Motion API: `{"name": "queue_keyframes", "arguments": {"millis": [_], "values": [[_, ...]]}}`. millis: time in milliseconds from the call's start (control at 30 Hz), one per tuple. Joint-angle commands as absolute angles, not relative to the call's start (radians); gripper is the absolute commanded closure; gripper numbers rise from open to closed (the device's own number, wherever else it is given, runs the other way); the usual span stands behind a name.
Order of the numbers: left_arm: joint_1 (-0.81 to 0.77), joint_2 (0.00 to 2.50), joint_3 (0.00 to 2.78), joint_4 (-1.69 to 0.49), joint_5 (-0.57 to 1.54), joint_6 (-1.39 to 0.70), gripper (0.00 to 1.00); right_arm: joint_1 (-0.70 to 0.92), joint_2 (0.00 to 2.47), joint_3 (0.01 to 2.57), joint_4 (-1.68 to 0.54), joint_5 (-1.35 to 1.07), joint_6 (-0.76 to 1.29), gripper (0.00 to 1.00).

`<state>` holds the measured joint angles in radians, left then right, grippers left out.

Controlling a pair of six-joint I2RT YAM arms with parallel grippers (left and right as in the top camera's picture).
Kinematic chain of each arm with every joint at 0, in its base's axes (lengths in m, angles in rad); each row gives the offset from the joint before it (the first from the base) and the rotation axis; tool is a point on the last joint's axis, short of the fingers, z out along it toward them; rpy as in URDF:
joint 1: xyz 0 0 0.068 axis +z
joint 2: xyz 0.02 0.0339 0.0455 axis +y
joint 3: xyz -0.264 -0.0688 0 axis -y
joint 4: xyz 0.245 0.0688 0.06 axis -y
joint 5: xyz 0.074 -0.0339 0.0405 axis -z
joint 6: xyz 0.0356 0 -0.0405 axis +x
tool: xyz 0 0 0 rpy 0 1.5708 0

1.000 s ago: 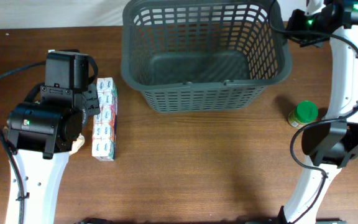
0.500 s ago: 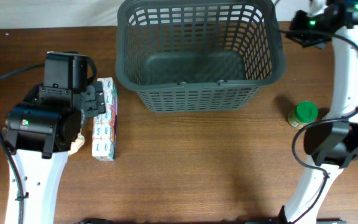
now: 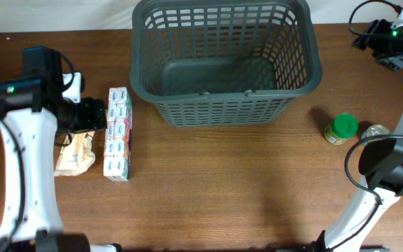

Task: Pack container
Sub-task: 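Grasp the white tissue pack stack with the left gripper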

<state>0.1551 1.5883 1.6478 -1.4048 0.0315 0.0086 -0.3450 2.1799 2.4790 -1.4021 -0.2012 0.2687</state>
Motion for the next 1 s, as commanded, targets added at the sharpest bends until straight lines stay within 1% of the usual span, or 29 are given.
{"name": "queue_keyframes", "arguments": {"millis": [0,33,133,167,200,233,333,533,733,900,967], "values": [[0.161,1.673,1.654,-1.410,0.109,0.070,0.13,-0.370,1.988,2.487,-1.393,-0.048,0.266,0.18],[0.161,1.691,1.654,-1.408,0.109,0.070,0.13,-0.383,1.950,2.487,-1.391,-0.012,0.261,0.14],[0.161,1.725,1.654,-1.391,0.109,0.070,0.13,-0.440,1.862,2.487,-1.383,0.080,0.218,0.06],[0.161,1.734,1.654,-1.383,0.109,0.070,0.08,-0.472,1.837,2.487,-1.384,0.081,0.220,0.06],[0.161,1.740,1.654,-1.378,0.109,0.070,0.08,-0.508,1.818,2.486,-1.390,0.078,0.233,0.05],[0.161,1.751,1.653,-1.370,0.109,0.070,0.07,-0.537,1.806,2.486,-1.399,0.075,0.249,0.01],[0.161,1.792,1.652,-1.345,0.109,0.070,0.07,-0.646,1.790,2.486,-1.419,0.064,0.256,0.01],[0.159,1.910,1.652,-1.334,0.112,0.100,0.08,-0.746,1.792,2.484,-1.419,0.064,0.256,0.01],[0.113,2.030,1.652,-1.308,0.106,0.179,0.11,-0.759,1.792,2.484,-1.419,0.064,0.256,0.01],[0.056,2.092,1.652,-1.265,-0.039,0.178,0.11,-0.760,1.792,2.484,-1.419,0.064,0.256,0.01],[0.047,2.113,1.652,-1.252,-0.061,0.176,0.11,-0.760,1.792,2.484,-1.419,0.064,0.256,0.01]]}}
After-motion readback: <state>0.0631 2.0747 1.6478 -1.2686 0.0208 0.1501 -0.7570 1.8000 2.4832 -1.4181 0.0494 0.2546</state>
